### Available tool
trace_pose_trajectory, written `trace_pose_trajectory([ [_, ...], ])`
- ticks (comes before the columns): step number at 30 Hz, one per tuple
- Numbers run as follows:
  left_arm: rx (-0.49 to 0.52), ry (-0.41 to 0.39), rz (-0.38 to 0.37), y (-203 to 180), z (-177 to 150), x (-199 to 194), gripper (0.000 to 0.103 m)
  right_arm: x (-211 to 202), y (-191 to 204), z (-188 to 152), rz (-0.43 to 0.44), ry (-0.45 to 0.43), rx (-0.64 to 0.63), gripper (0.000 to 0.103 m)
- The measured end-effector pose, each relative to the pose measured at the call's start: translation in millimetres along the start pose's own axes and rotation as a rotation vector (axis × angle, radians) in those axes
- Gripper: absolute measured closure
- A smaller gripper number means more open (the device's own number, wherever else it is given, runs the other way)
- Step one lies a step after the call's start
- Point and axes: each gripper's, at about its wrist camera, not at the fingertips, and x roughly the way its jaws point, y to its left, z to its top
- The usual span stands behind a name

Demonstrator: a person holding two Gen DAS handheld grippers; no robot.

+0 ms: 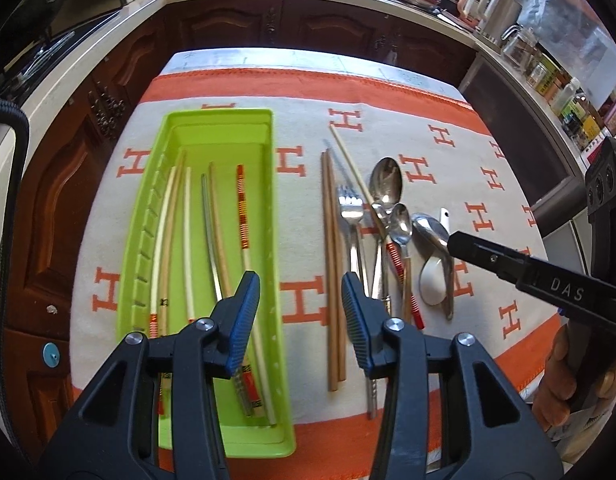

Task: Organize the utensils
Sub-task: 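Lift both open tools away from the tray toward the remaining utensils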

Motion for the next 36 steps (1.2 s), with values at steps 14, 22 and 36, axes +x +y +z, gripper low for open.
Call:
trace_pose_trajectory([
  [14,0.099,0.100,0.047,-26.9,5.0,71.9,0.094,-3.1,-37.2,-5.2,0.007,-0.007,0.016,0.084],
  [22,0.127,0.137,0.078,-33.2,9.2,93.9,0.094,4.0,-49.6,-4.5,0.020,-0.002,0.033,0.084],
  [36,0.182,0.171,0.119,-45.8,17.0,105.2,0.093,10.8,-46.8,-5.0,0.031,0.000,0.017,0.084],
])
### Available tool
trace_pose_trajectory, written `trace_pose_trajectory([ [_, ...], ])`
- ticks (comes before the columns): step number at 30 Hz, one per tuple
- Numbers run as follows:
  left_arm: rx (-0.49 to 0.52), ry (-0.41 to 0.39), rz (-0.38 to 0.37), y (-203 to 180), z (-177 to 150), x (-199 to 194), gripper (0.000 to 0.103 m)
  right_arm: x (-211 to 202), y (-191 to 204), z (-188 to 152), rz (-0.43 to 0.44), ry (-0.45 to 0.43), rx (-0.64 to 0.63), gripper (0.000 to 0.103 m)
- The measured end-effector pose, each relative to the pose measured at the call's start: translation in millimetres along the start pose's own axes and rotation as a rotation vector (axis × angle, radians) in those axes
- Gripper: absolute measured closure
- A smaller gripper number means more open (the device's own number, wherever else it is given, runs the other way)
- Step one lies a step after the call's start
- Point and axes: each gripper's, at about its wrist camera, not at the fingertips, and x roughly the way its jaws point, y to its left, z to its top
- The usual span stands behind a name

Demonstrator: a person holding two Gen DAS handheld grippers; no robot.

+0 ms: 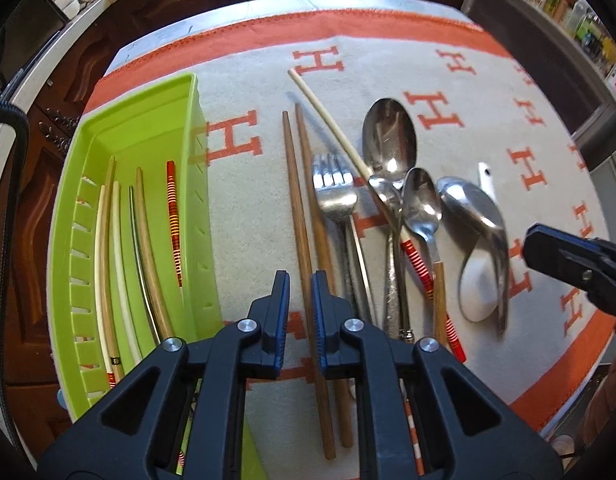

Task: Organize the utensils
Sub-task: 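Grasp a brown wooden chopstick with left tool while right tool grasps another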

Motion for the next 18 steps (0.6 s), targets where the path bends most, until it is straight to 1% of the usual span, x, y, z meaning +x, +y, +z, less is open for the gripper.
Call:
trace_pose_trajectory([
  [1,0.007,0.020,0.007,-1.8,-0.2,4.0,0.093,0.2,-0.7,0.0,0.001,0.000,0.001,0.084],
  [3,0.038,0.010,0.035,-7.2,-1.0,4.8,0.094,-0.4,-1.7,-0.4,0.000,-0.001,0.003,0.084],
  [8,0.028,0.010,0.026,-6.1,0.2,5.2,0.094,-0.3,-5.1,0.4,-0.002,-0.001,0.011,0.084],
  [10,0.032,0.005,0.026,-7.0,0.0,5.0,0.096,0.9,-5.3,0.6,-0.001,0.002,0.012,0.084],
  [11,0.027,0.005,0.016,-6.7,-0.7,4.8,0.098,1.2,-4.8,0.4,0.000,0.003,0.012,0.084],
  [15,-0.014,-0.005,0.003,-3.9,-4.1,1.7,0.099,0.6,-1.2,-1.0,0.000,0.005,0.000,0.084],
  [18,-0.047,-0.031,-0.001,1.8,-7.1,-9.0,0.099,0.3,3.2,-1.4,-0.004,0.006,-0.014,0.084],
])
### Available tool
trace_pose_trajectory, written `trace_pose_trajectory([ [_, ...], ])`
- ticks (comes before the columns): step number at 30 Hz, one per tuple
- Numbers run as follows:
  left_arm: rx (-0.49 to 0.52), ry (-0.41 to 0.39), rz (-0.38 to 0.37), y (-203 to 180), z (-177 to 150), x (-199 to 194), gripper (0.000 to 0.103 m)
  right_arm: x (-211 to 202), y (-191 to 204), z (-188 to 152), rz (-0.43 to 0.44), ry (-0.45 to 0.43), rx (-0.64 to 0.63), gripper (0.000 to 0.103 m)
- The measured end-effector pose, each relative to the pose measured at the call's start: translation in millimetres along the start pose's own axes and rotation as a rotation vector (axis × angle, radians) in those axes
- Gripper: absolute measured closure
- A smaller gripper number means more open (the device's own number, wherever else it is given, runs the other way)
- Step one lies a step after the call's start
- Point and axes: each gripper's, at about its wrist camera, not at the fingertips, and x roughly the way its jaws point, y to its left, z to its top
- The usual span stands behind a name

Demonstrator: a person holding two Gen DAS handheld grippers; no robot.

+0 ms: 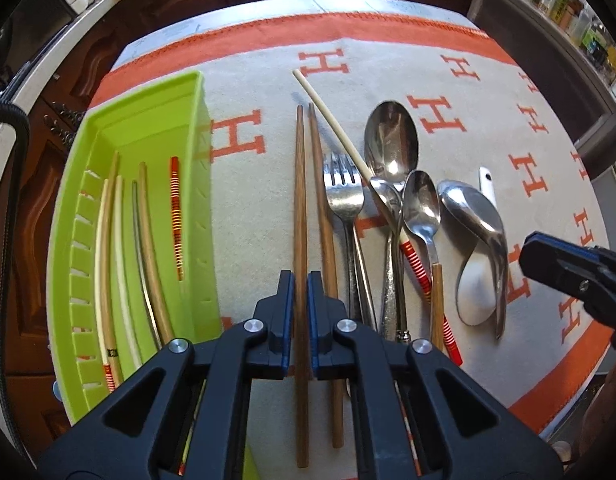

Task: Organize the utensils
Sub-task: 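Grasp a brown wooden chopstick with left tool while right tool grasps another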

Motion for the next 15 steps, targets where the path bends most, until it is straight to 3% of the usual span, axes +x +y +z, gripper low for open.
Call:
trace_pose_trajectory([
  [15,-0.068,-0.244,-0.032,60.9,-24.5,-134.8,0.099,27.2,60.1,11.1,0.015,0.064,-0.084,0.084],
])
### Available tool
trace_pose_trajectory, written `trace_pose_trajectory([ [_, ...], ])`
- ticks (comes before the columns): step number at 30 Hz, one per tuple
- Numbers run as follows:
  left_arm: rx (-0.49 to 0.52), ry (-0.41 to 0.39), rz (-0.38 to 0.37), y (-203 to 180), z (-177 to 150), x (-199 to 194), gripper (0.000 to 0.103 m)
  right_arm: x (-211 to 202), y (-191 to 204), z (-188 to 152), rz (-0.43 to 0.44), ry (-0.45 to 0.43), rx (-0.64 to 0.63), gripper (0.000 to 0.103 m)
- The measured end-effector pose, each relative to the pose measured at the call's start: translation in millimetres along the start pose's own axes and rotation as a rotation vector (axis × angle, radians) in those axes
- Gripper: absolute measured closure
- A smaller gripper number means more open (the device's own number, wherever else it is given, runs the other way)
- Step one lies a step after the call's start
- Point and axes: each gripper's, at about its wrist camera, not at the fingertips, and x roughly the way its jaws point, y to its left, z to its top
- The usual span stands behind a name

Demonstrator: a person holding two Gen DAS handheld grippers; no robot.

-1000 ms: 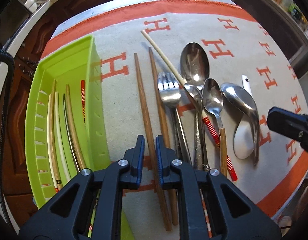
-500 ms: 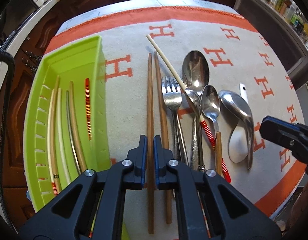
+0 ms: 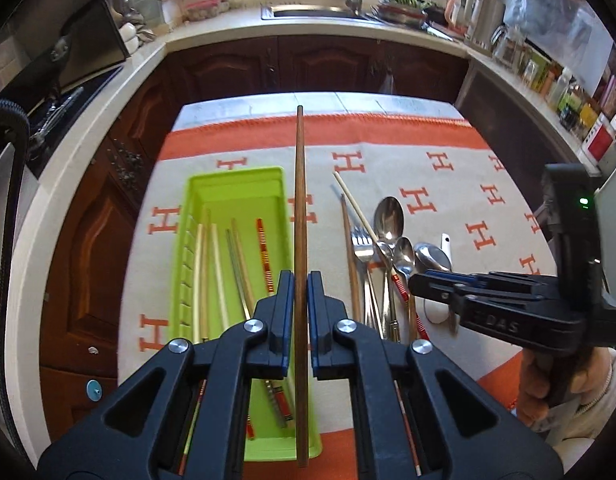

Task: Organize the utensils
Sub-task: 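Grasp a brown wooden chopstick with left tool while right tool grasps another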

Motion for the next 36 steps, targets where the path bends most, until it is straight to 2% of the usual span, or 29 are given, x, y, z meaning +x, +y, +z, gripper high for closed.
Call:
trace_pose_trajectory([
  [6,-0.053,-0.007,-0.016,32.0,-6.2,-9.7,0.099,34.3,24.4,16.3,0.012,0.072,0.029,0.084],
  [11,-0.087,-0.007,-0.024,49.6,-16.1,-7.9,0.099,61.6,34.1,27.2,-0.039,0.112,0.041,0.084],
  [20,-0.127,-0.010,-0.019,75.1,-23.4,2.3,0.099,93.7,49.4,28.4,-0.224,0.151,0.016,0.084],
  [26,-0.146,-0.001,-0.017,85.5,-21.6,18.5,0.099,111.9,65.7,22.8,-0.349,0.133,-0.093,0.084],
  [28,-0.144,0.006,-0.005,85.6,-20.6,26.6,0.099,116.4,73.0,19.6,-0.410,0.116,-0.138,0.092],
  [29,-0.143,0.012,-0.005,85.2,-20.2,32.1,0.099,117.1,74.4,18.9,-0.422,0.107,-0.144,0.092],
  [33,-0.135,0.047,-0.003,80.5,-21.2,49.4,0.099,115.1,72.9,19.1,-0.402,0.092,-0.122,0.095],
  [36,-0.109,0.052,0.037,74.6,-24.2,56.9,0.098,108.6,65.8,18.8,-0.363,0.092,-0.091,0.095],
])
